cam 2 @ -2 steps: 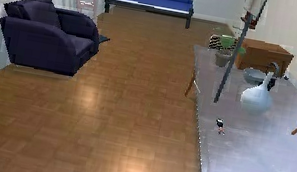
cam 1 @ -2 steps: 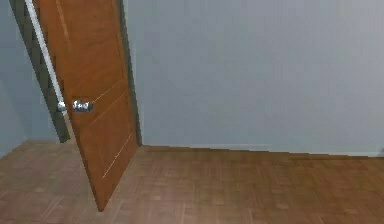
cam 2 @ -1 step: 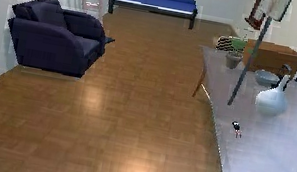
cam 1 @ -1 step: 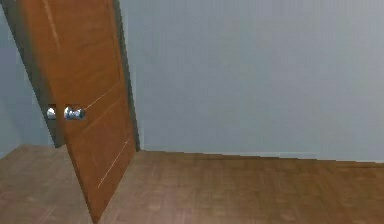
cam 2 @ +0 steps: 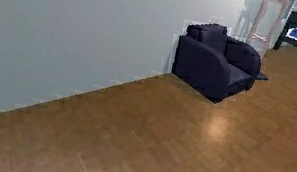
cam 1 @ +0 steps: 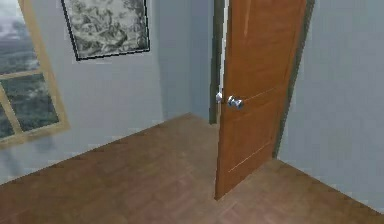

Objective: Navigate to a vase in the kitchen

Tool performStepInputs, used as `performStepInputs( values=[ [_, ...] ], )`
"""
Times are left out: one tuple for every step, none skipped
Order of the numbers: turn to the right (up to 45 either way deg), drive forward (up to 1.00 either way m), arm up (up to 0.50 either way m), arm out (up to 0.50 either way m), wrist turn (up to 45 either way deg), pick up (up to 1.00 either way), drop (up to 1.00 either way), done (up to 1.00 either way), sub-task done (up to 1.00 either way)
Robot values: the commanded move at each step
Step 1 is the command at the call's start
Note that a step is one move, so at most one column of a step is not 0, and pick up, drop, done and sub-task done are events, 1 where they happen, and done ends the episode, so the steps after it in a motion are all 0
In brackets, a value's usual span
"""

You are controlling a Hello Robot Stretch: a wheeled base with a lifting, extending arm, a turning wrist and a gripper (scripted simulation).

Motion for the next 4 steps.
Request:
performStepInputs(
  values=[
    [-27.0, 0.0, 0.0, 0.0, 0.0, 0.0, 0.0, 0.0, 0.0],
    [0.0, 1.0, 0.0, 0.0, 0.0, 0.0, 0.0, 0.0, 0.0],
    [-36.0, 0.0, 0.0, 0.0, 0.0, 0.0, 0.0, 0.0, 0.0],
    [0.0, 0.05, 0.0, 0.0, 0.0, 0.0, 0.0, 0.0, 0.0]
  ],
)
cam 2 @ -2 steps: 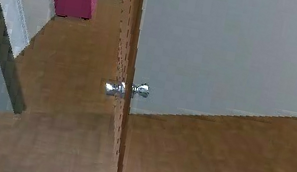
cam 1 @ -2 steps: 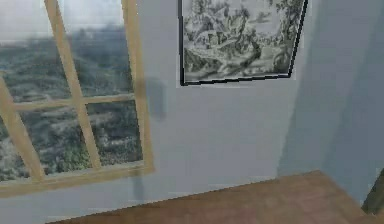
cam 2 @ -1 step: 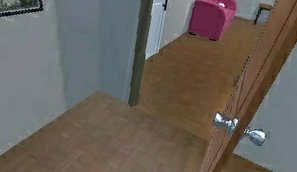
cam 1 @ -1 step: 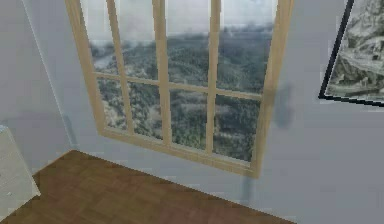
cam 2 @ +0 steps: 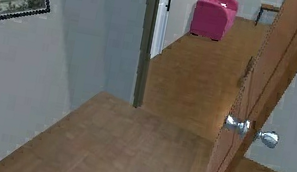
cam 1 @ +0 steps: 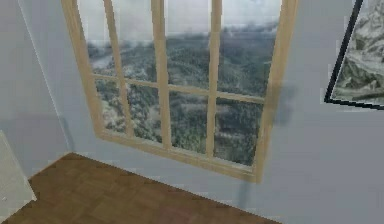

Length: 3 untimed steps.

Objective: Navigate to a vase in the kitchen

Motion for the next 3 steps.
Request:
performStepInputs(
  values=[
    [45.0, 0.0, 0.0, 0.0, 0.0, 0.0, 0.0, 0.0, 0.0],
    [36.0, 0.0, 0.0, 0.0, 0.0, 0.0, 0.0, 0.0, 0.0],
    [0.0, 0.65, 0.0, 0.0, 0.0, 0.0, 0.0, 0.0, 0.0]
  ],
)
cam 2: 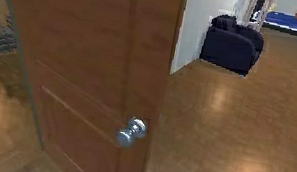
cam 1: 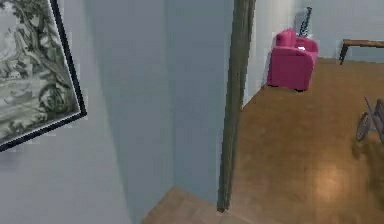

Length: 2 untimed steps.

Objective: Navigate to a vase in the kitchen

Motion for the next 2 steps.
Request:
performStepInputs(
  values=[
    [42.0, 0.0, 0.0, 0.0, 0.0, 0.0, 0.0, 0.0, 0.0],
    [0.0, 1.0, 0.0, 0.0, 0.0, 0.0, 0.0, 0.0, 0.0]
  ],
)
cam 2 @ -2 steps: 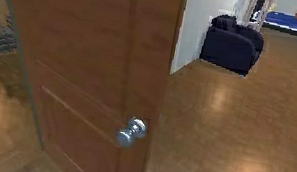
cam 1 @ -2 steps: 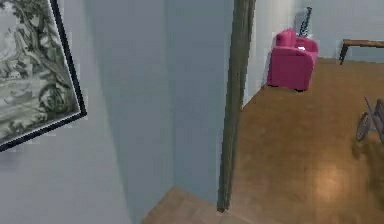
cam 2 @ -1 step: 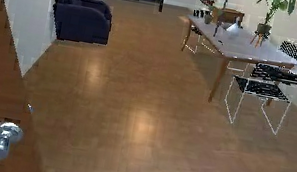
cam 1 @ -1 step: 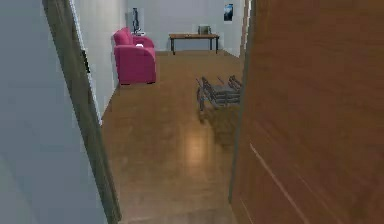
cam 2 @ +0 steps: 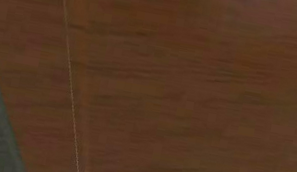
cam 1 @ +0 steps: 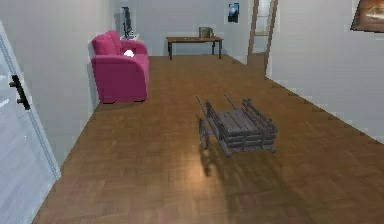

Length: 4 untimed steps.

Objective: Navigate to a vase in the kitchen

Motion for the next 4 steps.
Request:
performStepInputs(
  values=[
    [9.0, 0.0, 0.0, 0.0, 0.0, 0.0, 0.0, 0.0, 0.0],
    [0.0, 0.4, 0.0, 0.0, 0.0, 0.0, 0.0, 0.0, 0.0],
    [36.0, 0.0, 0.0, 0.0, 0.0, 0.0, 0.0, 0.0, 0.0],
    [3.0, 0.0, 0.0, 0.0, 0.0, 0.0, 0.0, 0.0, 0.0]
  ],
)
